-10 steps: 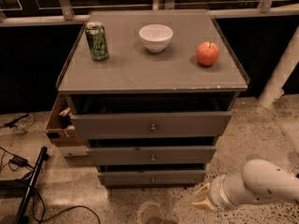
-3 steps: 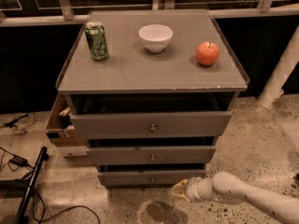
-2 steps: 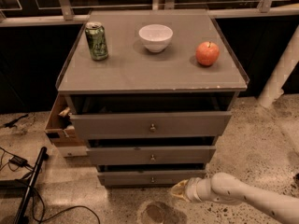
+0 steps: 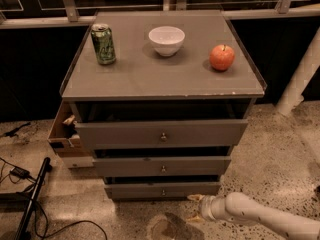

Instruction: Open bottom drawer

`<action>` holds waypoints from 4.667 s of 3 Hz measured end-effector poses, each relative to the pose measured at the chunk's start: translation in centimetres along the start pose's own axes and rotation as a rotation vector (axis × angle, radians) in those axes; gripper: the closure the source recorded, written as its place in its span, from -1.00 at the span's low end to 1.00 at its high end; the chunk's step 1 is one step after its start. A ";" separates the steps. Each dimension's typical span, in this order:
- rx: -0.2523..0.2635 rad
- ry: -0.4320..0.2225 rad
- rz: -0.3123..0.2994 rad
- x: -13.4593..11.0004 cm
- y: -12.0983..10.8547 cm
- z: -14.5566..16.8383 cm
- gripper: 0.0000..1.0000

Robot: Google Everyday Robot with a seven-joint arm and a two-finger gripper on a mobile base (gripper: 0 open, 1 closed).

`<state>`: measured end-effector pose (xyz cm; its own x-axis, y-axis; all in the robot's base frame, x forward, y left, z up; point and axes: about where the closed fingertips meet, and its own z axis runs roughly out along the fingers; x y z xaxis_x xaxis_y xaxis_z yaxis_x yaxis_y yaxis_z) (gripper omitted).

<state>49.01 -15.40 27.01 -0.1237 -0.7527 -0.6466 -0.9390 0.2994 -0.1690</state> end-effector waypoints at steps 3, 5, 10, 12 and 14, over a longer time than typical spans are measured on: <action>0.037 -0.025 -0.021 5.1 -2.4 4.6 -1.00; 0.040 -0.012 -0.035 5.5 -5.4 7.2 -1.00; -0.043 0.085 -0.059 4.9 -8.5 12.0 -1.00; -0.122 0.159 -0.026 6.3 -7.3 11.2 -1.00; -0.196 0.202 0.033 8.1 -5.2 7.9 -1.00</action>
Offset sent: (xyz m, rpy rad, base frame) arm 0.0331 -0.0304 -0.0683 0.0063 -0.0601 -0.0121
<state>55.47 -18.42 16.78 -0.1985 -0.8517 -0.4850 -0.9751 0.2218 0.0097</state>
